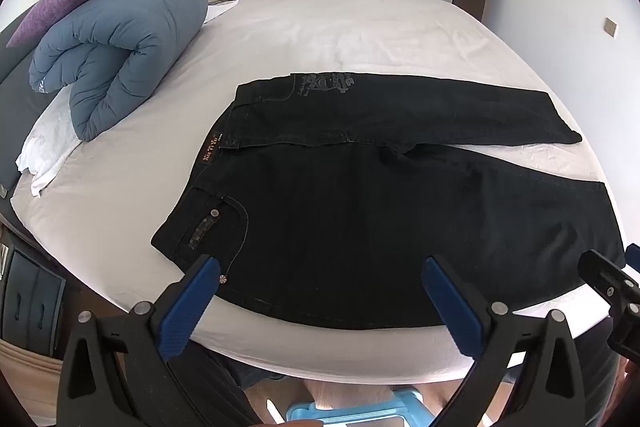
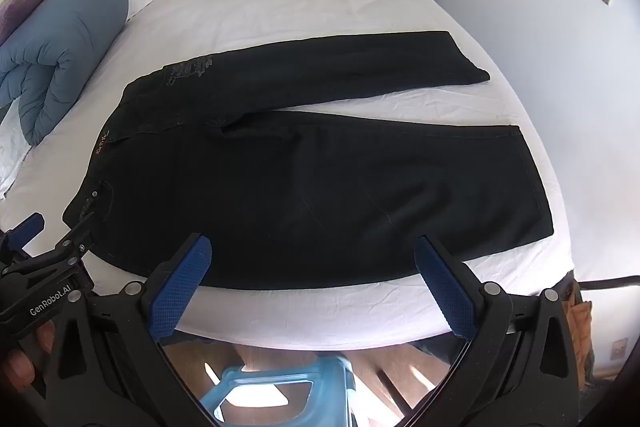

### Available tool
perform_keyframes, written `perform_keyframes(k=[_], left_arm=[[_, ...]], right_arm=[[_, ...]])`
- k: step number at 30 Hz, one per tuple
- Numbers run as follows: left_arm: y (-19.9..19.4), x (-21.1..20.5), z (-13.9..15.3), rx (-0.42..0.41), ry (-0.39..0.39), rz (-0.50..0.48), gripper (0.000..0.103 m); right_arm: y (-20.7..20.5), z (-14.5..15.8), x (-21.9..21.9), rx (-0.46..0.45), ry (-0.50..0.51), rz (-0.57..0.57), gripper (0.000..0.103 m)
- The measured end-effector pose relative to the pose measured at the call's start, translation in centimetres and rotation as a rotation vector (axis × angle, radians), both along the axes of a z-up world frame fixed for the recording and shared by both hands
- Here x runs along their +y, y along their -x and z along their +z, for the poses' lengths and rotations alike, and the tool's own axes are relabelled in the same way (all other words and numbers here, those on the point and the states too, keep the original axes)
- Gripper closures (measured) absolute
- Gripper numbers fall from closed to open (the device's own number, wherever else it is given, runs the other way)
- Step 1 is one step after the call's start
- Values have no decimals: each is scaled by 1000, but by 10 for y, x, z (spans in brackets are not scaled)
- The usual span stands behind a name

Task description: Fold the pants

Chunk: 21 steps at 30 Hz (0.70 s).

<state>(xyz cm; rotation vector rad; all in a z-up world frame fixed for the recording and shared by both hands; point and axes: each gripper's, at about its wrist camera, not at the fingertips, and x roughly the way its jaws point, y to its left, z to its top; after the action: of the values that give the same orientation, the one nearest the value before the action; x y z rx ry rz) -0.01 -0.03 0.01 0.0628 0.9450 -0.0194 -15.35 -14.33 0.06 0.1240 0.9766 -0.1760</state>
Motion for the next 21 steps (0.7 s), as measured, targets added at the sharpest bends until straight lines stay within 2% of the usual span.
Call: perform_keyframes(k=[21], left_arm=[[5, 0, -5, 0, -3, -12, 0]], right_arm=[[5, -2, 6, 5, 9, 13, 0]])
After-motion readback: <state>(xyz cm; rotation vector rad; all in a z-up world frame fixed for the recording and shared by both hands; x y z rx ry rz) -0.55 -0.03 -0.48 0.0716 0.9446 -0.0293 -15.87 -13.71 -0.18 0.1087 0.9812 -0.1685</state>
